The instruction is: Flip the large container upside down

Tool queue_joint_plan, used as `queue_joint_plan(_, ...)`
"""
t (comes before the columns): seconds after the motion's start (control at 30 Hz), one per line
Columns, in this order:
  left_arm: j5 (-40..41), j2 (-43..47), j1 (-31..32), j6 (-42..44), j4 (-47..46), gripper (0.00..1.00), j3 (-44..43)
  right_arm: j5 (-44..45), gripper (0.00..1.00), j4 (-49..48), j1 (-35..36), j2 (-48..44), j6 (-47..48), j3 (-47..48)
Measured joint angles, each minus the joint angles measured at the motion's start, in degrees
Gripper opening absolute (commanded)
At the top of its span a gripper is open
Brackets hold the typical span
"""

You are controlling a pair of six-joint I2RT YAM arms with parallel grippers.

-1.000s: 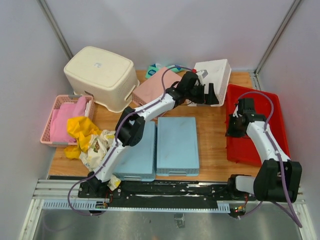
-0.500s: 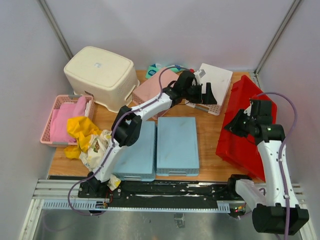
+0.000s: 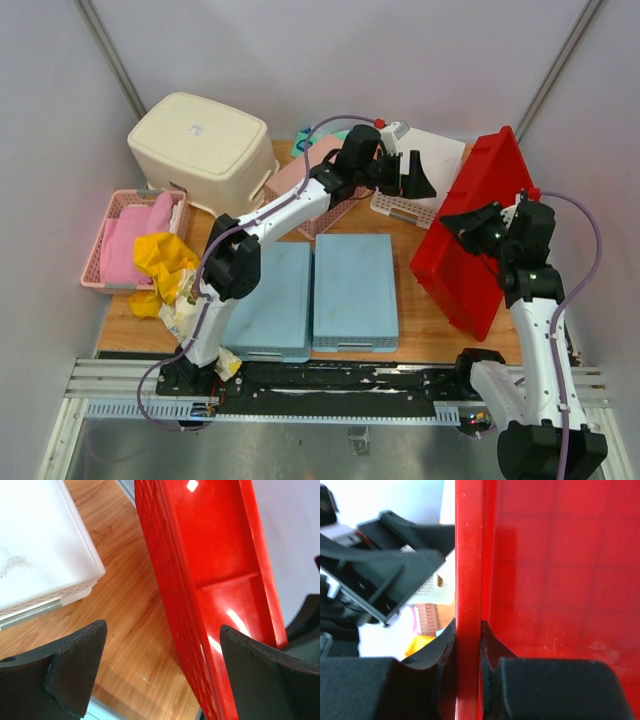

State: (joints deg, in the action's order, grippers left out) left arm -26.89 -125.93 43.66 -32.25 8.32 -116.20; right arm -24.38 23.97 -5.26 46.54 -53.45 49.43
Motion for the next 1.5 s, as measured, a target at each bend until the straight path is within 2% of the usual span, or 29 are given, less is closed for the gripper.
queue_joint_plan(0.27, -1.5, 1.2, -0.1, -0.3, -1.2, 0.99, 0.7, -4.0, 0.0, -23.8, -2.0, 2.5, -14.0, -6.0)
queue_joint_plan(0.53, -2.5, 2.3, 0.0, -0.5, -1.8, 0.99, 0.7, -8.2, 0.01, -37.8, -4.5, 1.5, -24.8, -13.5)
queue_joint_plan(0.6, -2.8, 2.3, 0.2, -0.4, -1.7, 0.99, 0.7, -8.9, 0.09, -40.4, -5.3, -0.3, -27.1, -15.9)
queue_joint_plan(0.73, -3.3, 2.5, 0.5, -0.3, -1.3, 0.99, 0.7, -9.5, 0.39, -42.8, -6.1, -3.9, -30.1, -19.6)
queue_joint_plan(0.83, -3.3, 2.8, 0.9, 0.1, -0.2, 0.99, 0.7, -10.6, 0.53, -38.1, -6.1, -5.7, -26.7, -19.8)
queue_joint_plan(0.9, -3.3, 3.1, 1.2, 0.3, 0.4, 0.99, 0.9, -10.8, 0.56, -32.3, -6.0, -6.2, -23.1, -18.1)
queue_joint_plan(1.07, -3.3, 4.6, 1.6, 0.4, 1.3, 0.99, 2.3, -7.0, 0.57, -15.4, -6.0, -5.6, -11.2, -9.4)
queue_joint_plan(1.2, -3.3, 5.1, 1.7, 0.4, 1.3, 0.99, 2.6, -2.8, 0.57, -5.8, -6.0, -5.7, -3.5, -4.5)
queue_joint_plan(1.5, -3.6, 5.3, 2.2, 0.6, 1.9, 0.99, 2.6, 4.2, 0.55, 3.1, -6.0, -6.5, 4.3, 0.3)
